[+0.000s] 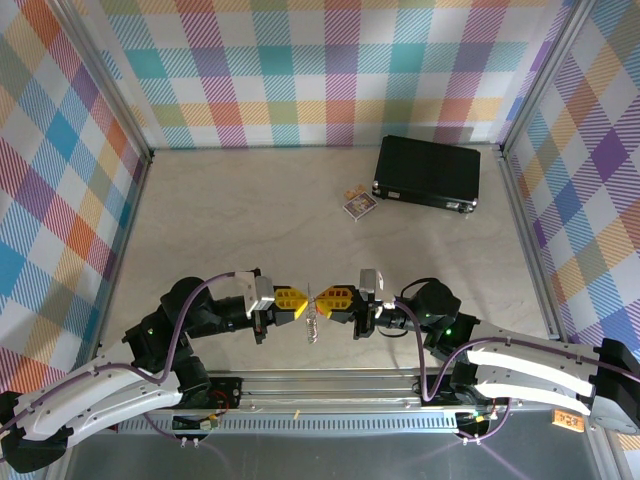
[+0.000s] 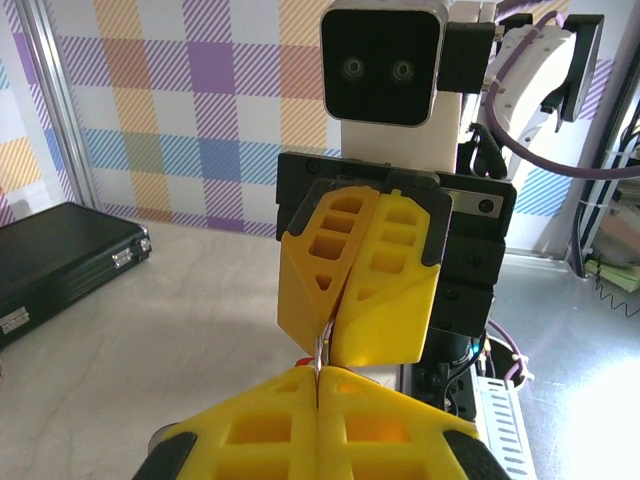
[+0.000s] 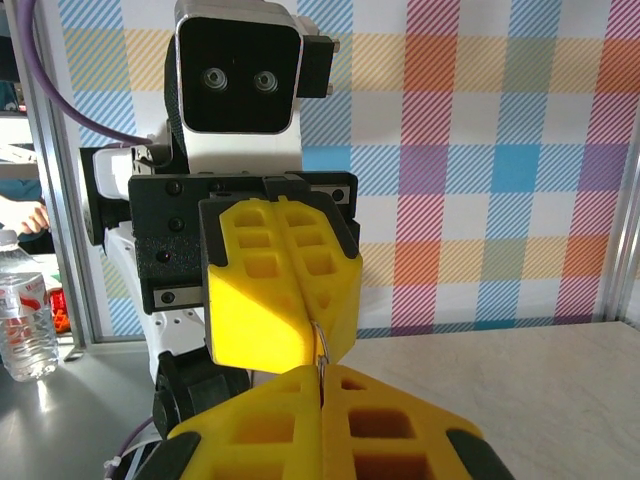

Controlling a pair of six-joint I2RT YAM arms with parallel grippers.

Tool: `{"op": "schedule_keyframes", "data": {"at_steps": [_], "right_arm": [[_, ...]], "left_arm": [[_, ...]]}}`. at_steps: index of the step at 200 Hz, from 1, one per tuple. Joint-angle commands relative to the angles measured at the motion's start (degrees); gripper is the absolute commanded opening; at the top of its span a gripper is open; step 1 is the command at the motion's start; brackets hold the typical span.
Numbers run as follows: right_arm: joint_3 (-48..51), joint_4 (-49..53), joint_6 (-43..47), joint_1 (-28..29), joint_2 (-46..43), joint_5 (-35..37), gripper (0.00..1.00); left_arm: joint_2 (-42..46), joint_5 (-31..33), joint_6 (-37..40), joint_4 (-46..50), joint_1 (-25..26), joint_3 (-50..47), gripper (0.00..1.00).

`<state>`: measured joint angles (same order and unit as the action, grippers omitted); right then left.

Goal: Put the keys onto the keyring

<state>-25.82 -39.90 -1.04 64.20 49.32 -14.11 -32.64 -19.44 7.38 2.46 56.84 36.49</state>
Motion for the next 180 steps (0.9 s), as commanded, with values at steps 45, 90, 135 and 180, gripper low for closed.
{"op": "schedule_keyframes", "data": {"at_steps": [45,90,135,180], "right_arm": [[-1.9,1.7,2.1,0.3,-0.6,-1.5,0.0],[-1.9,1.9,4.1,0.3,0.0,-2.2,0.0],[-2.1,2.0,5.2,0.4,0.6,-2.8,0.0],[-2.1,2.6,6.1,0.4,0.6,-3.0,0.0]], "left_arm": [[-0.7,-0.2,1.2,-0.5,-0.2,3.4,0.0],[-0.7,-0.2,1.3,0.7,-0.2,4.2,0.0],[-0.7,-0.2,1.5,2.2,-0.2,4.9,0.0],[-1.1,-0.3,1.6,2.6,-0.2,5.6,0.0]]}}
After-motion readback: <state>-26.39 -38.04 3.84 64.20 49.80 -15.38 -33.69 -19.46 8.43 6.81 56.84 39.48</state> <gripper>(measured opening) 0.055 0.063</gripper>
